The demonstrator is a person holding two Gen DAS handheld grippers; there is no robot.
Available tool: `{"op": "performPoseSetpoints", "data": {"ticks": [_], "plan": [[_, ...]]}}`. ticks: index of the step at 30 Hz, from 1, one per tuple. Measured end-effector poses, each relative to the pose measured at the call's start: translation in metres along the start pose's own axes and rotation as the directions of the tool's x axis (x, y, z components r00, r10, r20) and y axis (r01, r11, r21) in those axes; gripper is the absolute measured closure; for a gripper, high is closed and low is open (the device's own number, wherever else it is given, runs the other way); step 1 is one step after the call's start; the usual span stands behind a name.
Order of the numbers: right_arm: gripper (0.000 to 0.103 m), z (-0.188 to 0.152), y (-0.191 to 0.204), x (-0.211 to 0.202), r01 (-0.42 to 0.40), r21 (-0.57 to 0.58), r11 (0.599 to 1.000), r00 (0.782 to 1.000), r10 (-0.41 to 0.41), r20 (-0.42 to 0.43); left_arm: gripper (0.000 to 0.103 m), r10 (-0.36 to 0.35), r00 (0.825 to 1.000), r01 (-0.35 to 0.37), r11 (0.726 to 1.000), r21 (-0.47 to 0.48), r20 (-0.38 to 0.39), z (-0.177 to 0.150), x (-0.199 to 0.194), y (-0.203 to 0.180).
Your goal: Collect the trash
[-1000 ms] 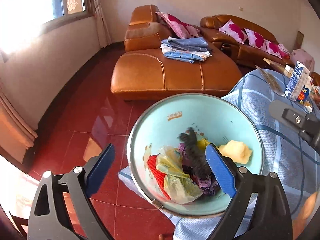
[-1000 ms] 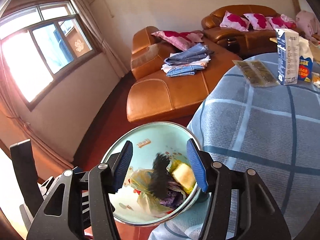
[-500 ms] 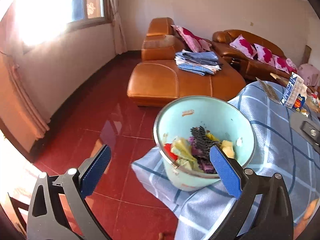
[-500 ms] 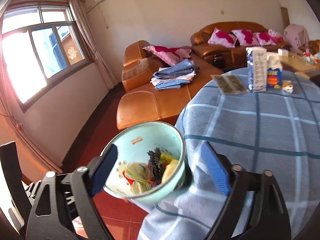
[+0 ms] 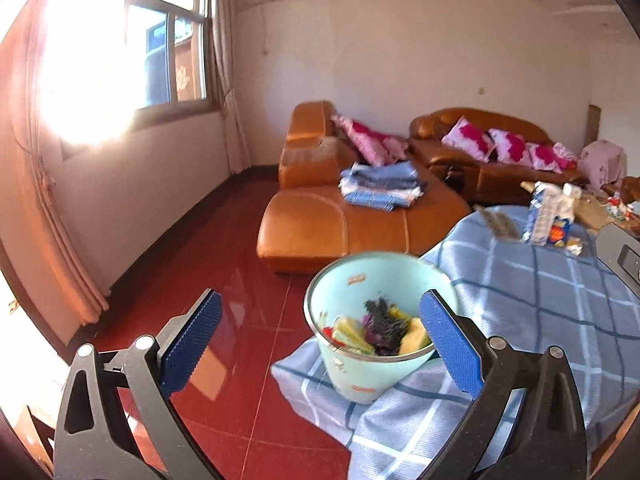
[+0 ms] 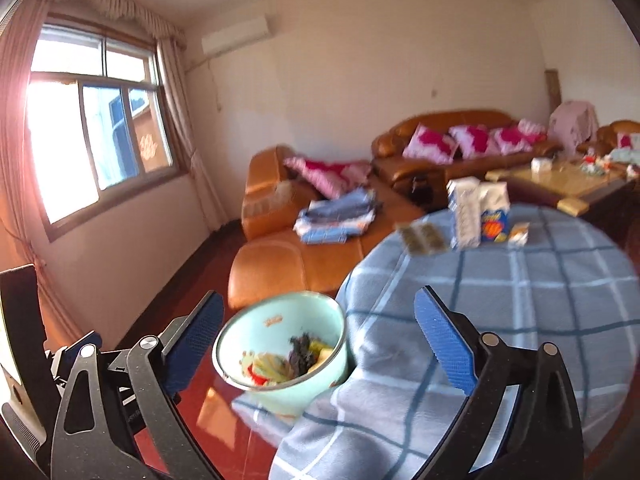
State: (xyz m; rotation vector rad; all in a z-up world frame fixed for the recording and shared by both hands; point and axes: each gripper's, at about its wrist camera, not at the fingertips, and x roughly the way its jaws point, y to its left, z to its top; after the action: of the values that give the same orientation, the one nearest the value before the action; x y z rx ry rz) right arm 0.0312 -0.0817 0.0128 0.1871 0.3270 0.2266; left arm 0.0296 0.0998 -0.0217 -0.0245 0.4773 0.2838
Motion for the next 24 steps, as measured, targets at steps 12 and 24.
{"op": "performPoseSetpoints", "data": {"ticks": [12,24], "plan": [[0.008,0.01,-0.018,-0.045,0.039,0.031,0.999,0.992,-0.043,0.116,0.006,-0.077,0.994,0.075,0.997,0.027,0.072,0.006,-0.043,-0.016],[0.008,0.008,-0.022,-0.053,0.043,0.039,0.998,0.991,-0.048,0.123,0.006,-0.07,0.994,0.068,0.997,0.028,0.08,0.006,-0.052,-0.019]]}}
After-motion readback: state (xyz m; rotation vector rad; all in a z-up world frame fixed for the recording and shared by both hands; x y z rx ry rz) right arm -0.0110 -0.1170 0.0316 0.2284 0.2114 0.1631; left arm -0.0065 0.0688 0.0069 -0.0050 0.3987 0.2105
